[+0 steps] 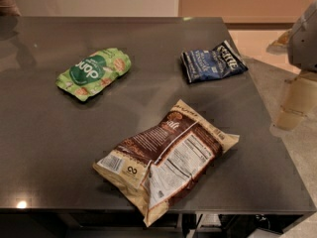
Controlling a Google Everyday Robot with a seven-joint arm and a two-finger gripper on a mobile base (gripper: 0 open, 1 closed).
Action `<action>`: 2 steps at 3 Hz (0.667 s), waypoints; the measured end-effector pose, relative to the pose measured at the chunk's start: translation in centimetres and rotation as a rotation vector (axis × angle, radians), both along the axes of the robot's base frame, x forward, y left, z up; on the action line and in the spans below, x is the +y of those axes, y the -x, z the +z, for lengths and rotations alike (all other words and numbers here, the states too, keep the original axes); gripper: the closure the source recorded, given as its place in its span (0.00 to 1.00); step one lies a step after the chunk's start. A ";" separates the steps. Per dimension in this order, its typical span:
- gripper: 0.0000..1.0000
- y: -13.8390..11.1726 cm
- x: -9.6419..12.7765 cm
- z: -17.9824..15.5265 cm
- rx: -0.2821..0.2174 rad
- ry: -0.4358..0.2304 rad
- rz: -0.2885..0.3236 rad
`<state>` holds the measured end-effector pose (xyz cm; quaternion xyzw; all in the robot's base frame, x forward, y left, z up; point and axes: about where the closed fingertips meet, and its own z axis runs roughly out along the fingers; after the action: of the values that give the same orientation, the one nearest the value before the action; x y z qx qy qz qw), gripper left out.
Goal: Move brown chip bag near green rice chip bag
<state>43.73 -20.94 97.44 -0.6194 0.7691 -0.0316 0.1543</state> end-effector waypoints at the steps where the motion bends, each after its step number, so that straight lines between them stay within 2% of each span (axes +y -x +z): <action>1: 0.00 0.3 2.1 -1.3 0.029 0.022 0.095; 2: 0.00 0.5 4.4 -3.6 0.052 0.049 0.190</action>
Offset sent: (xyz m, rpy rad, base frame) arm -0.0072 0.0682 -0.0702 -0.0820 0.1070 0.3031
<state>43.27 -16.54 93.88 -0.6936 0.7097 -0.0194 0.1216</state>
